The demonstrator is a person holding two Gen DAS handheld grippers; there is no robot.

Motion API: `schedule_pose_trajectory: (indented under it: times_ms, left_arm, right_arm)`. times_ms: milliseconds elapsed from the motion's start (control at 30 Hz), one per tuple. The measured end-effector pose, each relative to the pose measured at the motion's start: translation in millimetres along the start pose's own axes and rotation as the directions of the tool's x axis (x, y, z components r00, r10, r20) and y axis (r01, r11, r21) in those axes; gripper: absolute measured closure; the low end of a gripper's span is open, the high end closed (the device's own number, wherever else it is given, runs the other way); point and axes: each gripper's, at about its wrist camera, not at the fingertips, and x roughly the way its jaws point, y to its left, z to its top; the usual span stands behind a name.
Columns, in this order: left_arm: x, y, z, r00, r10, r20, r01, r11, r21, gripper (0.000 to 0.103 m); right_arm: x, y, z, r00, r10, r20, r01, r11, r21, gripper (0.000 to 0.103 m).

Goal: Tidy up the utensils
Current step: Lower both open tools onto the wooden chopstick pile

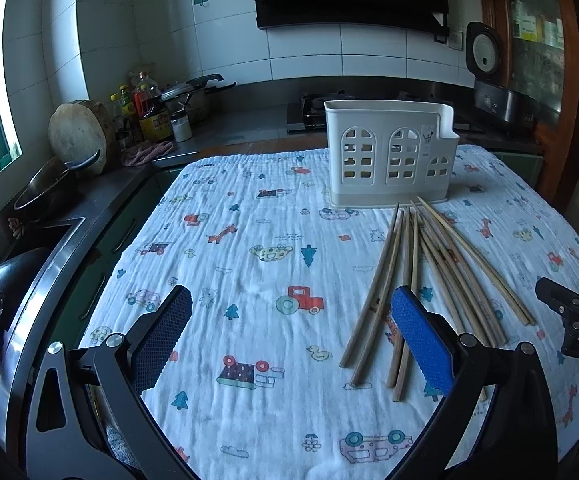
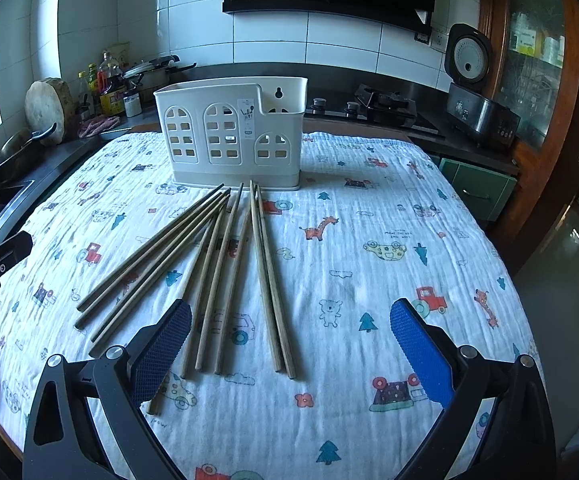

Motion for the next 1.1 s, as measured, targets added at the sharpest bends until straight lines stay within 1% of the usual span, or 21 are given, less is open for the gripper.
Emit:
schedule_pose_trajectory:
  times_ms: [100,133,167,233,267,300,333,367,400,433,467,600,633,700,767,800,867,967,1067,1100]
  left_arm:
    - [3.3,-0.7,1.4,1.000,-0.003,0.002,0.003,1.000,0.005,0.006]
    - [4.9,-1.1,2.1,1.000,-0.006,0.000,0.006,1.000,0.009,0.010]
    - [6.8,-1.3,3.3,1.000,-0.010,-0.006,0.010,1.000,0.014,0.011]
    - [9.6,-0.7,5.7,1.000,-0.016,-0.007,0.016,1.000,0.016,0.017]
    - [11.7,-0.6,6.8,1.000,-0.018,-0.012,0.018,1.000,0.020,0.018]
    - [13.5,-0.3,7.8,1.000,-0.018,-0.015,0.018,1.000,0.022,0.024]
    - [15.3,0.6,8.6,1.000,-0.025,-0.018,0.025,1.000,0.019,0.029]
    - [17.4,1.3,9.5,0.999,-0.033,-0.022,0.034,0.999,0.014,0.031]
    - [19.9,2.3,10.1,0.999,-0.042,-0.028,0.042,0.999,0.008,0.035]
    - [22.6,2.4,10.6,0.998,-0.050,-0.037,0.050,0.999,0.004,0.040]
    - [25.2,2.8,10.9,0.997,-0.058,-0.045,0.058,0.998,0.003,0.042]
    - [32.2,1.9,8.8,0.995,-0.080,-0.066,0.081,0.997,0.009,0.061]
    - [33.6,1.6,7.9,0.993,-0.090,-0.072,0.091,0.996,0.009,0.066]
    - [35.8,1.8,6.8,0.990,-0.115,-0.082,0.115,0.993,0.002,0.071]
    - [37.9,0.7,5.5,0.987,-0.134,-0.089,0.134,0.991,-0.001,0.076]
    - [38.3,0.2,5.0,0.986,-0.142,-0.089,0.142,0.990,-0.001,0.079]
    - [39.1,-0.5,4.4,0.983,-0.156,-0.092,0.157,0.988,-0.003,0.082]
    - [40.3,-2.2,2.6,0.981,-0.163,-0.100,0.165,0.986,0.009,0.083]
    - [42.4,-2.5,-1.0,0.978,-0.177,-0.113,0.179,0.984,0.010,0.083]
    - [43.3,-2.0,-2.3,0.976,-0.180,-0.120,0.182,0.983,0.010,0.083]
  right_arm:
    - [4.6,-3.3,0.9,1.000,0.002,-0.005,-0.001,1.000,0.005,0.007]
    - [6.6,-4.3,1.6,1.000,-0.002,-0.007,0.002,1.000,0.002,0.007]
    - [8.5,-5.2,2.7,1.000,-0.006,-0.008,0.006,1.000,-0.003,0.007]
    - [12.8,-8.2,4.4,1.000,-0.010,-0.014,0.010,1.000,-0.003,0.010]
    - [15.3,-10.0,5.6,1.000,-0.002,-0.021,0.002,1.000,-0.003,0.017]
    - [17.2,-11.4,6.4,1.000,0.004,-0.025,-0.004,1.000,0.000,0.021]
    - [20.0,-13.4,7.4,1.000,0.008,-0.030,-0.007,1.000,0.006,0.021]
    - [23.1,-14.9,8.4,0.999,0.012,-0.037,-0.012,1.000,0.006,0.024]
    - [25.3,-15.7,8.9,0.999,0.018,-0.042,-0.018,1.000,0.007,0.028]
    - [28.1,-16.8,9.4,0.999,0.021,-0.047,-0.020,1.000,0.009,0.029]
    - [30.9,-17.1,9.5,0.998,0.025,-0.053,-0.025,1.000,0.009,0.033]
    - [43.4,-16.0,6.1,0.994,0.055,-0.096,-0.056,0.998,-0.003,0.049]
    - [45.5,-15.6,4.8,0.993,0.063,-0.104,-0.063,0.998,-0.004,0.051]
    - [49.3,-15.0,2.8,0.990,0.079,-0.119,-0.080,0.997,0.001,0.062]
    - [53.3,-14.2,1.5,0.987,0.092,-0.134,-0.092,0.996,0.001,0.066]
    - [54.2,-13.9,1.5,0.986,0.094,-0.137,-0.095,0.995,0.000,0.071]
    - [57.0,-12.4,3.1,0.985,0.096,-0.143,-0.098,0.995,-0.002,0.072]
    - [59.6,-10.1,4.5,0.984,0.101,-0.147,-0.103,0.995,-0.008,0.075]
    - [64.0,-9.6,3.6,0.980,0.114,-0.160,-0.116,0.993,-0.006,0.081]
    - [65.2,-9.3,3.4,0.980,0.116,-0.163,-0.119,0.993,-0.007,0.085]
